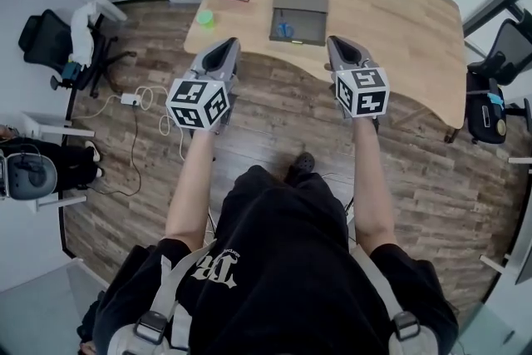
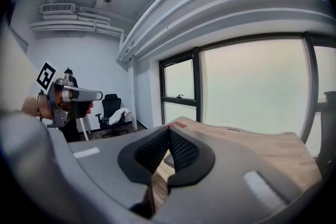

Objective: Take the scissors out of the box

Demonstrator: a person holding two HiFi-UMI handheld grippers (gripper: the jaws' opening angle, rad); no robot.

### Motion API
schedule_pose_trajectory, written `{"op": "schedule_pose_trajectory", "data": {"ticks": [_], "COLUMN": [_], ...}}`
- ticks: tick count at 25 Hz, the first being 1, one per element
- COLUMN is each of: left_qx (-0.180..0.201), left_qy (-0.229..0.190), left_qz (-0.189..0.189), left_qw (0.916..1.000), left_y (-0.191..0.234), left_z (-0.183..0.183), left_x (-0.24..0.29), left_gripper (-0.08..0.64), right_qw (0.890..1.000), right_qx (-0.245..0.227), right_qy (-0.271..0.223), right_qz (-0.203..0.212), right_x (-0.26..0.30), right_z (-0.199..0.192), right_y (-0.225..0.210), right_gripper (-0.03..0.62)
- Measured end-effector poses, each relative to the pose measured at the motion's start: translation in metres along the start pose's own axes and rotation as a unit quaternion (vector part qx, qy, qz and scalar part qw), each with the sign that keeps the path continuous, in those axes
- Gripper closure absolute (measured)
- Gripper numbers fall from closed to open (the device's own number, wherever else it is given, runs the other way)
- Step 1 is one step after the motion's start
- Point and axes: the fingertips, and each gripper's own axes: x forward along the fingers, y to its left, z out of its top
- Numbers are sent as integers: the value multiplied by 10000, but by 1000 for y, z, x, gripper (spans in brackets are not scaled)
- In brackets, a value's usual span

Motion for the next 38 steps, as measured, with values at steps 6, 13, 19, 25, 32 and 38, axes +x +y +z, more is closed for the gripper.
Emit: {"op": "schedule_pose_trajectory", "data": {"ticks": [6, 13, 19, 25, 32, 38], "left_qx": [-13, -323, -377, -403, -382, -482], "left_qy": [83, 90, 21, -45, -58, -62], "left_qz": [113, 247, 134, 41, -41, -61], "left_qw": [9999, 9991, 9992, 9992, 9992, 9988], "left_y": [-6, 14, 34, 72, 140, 201], "left_z": [-4, -12, -8, 5, 26, 31], "left_x": [11, 33, 75, 126, 177, 205], "left_gripper": [560, 560, 560, 560, 560, 560], "right_qw": [9999, 9994, 9995, 9995, 9994, 9989], "right_qx": [65, 134, 99, 21, -25, -85], "right_qy": [28, 181, 260, 305, 334, 467], "right_qz": [155, 276, 162, 87, 15, 30], "right_x": [6, 32, 59, 112, 188, 253], "right_z": [-4, -13, -9, 10, 42, 59], "right_y": [-11, -21, -45, -70, -82, -78], "right_gripper": [588, 588, 588, 588, 588, 588]}}
